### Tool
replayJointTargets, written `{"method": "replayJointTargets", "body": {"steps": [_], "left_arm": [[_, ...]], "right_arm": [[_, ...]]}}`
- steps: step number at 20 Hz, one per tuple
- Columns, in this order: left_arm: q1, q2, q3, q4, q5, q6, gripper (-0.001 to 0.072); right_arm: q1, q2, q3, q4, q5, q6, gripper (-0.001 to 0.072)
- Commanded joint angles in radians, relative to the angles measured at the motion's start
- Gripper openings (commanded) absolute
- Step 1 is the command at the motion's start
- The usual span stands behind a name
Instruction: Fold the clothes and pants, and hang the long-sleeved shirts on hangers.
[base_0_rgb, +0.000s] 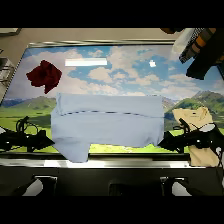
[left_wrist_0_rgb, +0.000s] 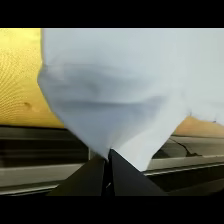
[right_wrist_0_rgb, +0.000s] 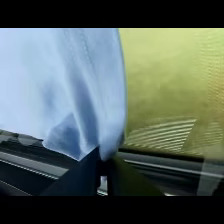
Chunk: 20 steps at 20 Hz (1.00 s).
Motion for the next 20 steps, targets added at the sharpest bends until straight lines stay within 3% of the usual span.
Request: {"method": "replayJointTargets", "body": {"steps": [1,3,7,14,20], "left_arm": [[-0.001,0.098,0.078,0.065,-0.148,-0.122,0.0015],[-0.001,0.167,0.09,0.086,-0.179,-0.148,0.0014],[-0.029,0.17,0.114,-0.017,-0.125,-0.166,0.0013],[-0.19,-0.128,0.362,-0.039,0.033,-0.163,0.0013],[-0.285,-0.452,0.669,-0.039,0.042,-0.167,0.0013]], "right_arm": [[0.009,0.178,0.001,-0.131,0.108,0.158,0.0035],[0.009,0.299,0.002,-0.168,0.178,0.226,0.0034],[0.009,0.356,0.097,-0.159,0.184,0.22,0.0035],[0.045,-0.016,0.447,-0.019,-0.003,0.064,0.0035],[0.145,-0.277,0.643,-0.097,-0.117,0.105,0.0035]]}}
